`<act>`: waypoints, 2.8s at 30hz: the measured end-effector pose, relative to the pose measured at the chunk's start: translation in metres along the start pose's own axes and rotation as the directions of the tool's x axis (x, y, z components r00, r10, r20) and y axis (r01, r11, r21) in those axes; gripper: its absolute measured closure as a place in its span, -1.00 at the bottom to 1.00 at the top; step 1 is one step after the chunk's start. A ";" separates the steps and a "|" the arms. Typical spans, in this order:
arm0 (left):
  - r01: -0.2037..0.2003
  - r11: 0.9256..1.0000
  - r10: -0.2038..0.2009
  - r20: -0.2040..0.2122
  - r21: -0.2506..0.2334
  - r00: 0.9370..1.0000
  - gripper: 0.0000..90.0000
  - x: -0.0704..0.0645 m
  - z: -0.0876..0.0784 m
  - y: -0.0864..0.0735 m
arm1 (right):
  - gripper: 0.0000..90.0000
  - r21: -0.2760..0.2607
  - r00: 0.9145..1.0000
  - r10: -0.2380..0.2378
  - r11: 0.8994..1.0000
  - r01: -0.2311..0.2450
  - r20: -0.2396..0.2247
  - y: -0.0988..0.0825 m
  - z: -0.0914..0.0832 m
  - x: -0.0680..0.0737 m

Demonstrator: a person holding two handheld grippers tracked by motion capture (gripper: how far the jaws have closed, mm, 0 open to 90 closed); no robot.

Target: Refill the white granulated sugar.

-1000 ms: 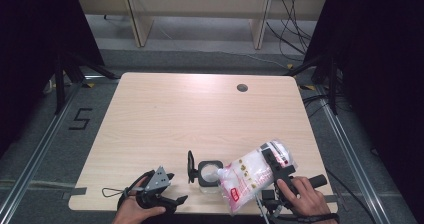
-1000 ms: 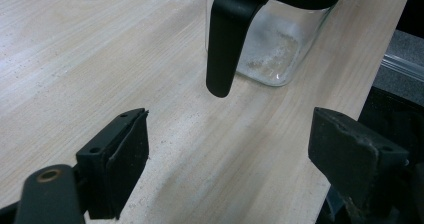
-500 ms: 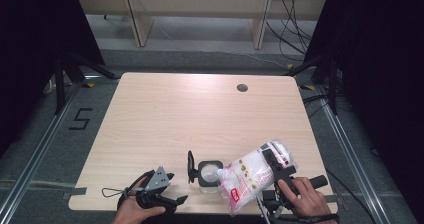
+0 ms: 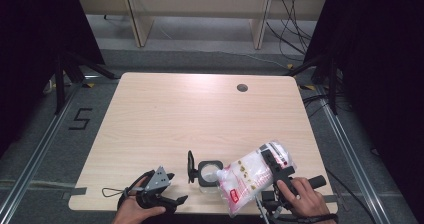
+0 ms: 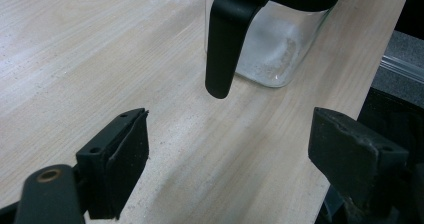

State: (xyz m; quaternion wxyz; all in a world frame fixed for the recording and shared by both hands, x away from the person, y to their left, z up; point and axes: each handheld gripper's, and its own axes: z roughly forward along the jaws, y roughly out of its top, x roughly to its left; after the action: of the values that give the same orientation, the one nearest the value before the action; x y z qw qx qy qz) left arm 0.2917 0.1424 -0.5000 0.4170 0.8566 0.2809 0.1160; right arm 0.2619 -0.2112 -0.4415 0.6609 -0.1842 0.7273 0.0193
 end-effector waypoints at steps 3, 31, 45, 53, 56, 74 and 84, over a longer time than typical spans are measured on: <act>0.020 1.000 -0.020 0.005 -0.017 1.000 -0.64 -0.001 0.001 0.000 | -0.10 -0.001 1.000 0.003 1.000 -0.003 0.001 0.000 0.000 0.000; 0.004 1.000 -0.004 0.003 -0.008 1.000 -0.64 0.000 0.000 0.000 | -0.10 0.006 1.000 0.024 1.000 -0.024 -0.008 -0.001 -0.002 0.000; -0.017 1.000 0.017 0.006 -0.011 1.000 -0.64 0.002 0.000 0.000 | -0.10 0.014 0.999 0.029 0.999 -0.029 -0.013 -0.001 -0.003 0.000; 0.027 0.999 -0.027 0.007 -0.027 1.000 -0.64 0.000 0.001 0.000 | -0.10 -0.002 0.999 0.031 1.000 -0.031 0.005 -0.001 -0.002 0.001; 0.030 0.999 -0.030 0.007 -0.026 1.000 -0.64 -0.001 0.001 0.000 | -0.10 0.008 1.000 0.027 1.000 -0.027 0.006 -0.002 -0.003 0.000; 0.008 1.000 -0.008 -0.001 -0.010 1.000 -0.64 0.000 0.000 0.000 | -0.10 0.005 1.000 -0.004 1.000 0.003 0.008 -0.003 -0.002 -0.002; 0.007 1.000 -0.007 -0.001 -0.010 1.000 -0.64 0.000 0.000 0.000 | -0.10 0.008 1.000 0.016 1.000 -0.017 0.011 -0.003 -0.002 0.001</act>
State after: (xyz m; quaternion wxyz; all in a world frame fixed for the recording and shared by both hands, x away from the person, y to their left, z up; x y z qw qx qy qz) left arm 0.2918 0.1428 -0.5001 0.4216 0.8534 0.2837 0.1161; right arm 0.2605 -0.2150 -0.4414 0.6655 -0.1754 0.7251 0.0228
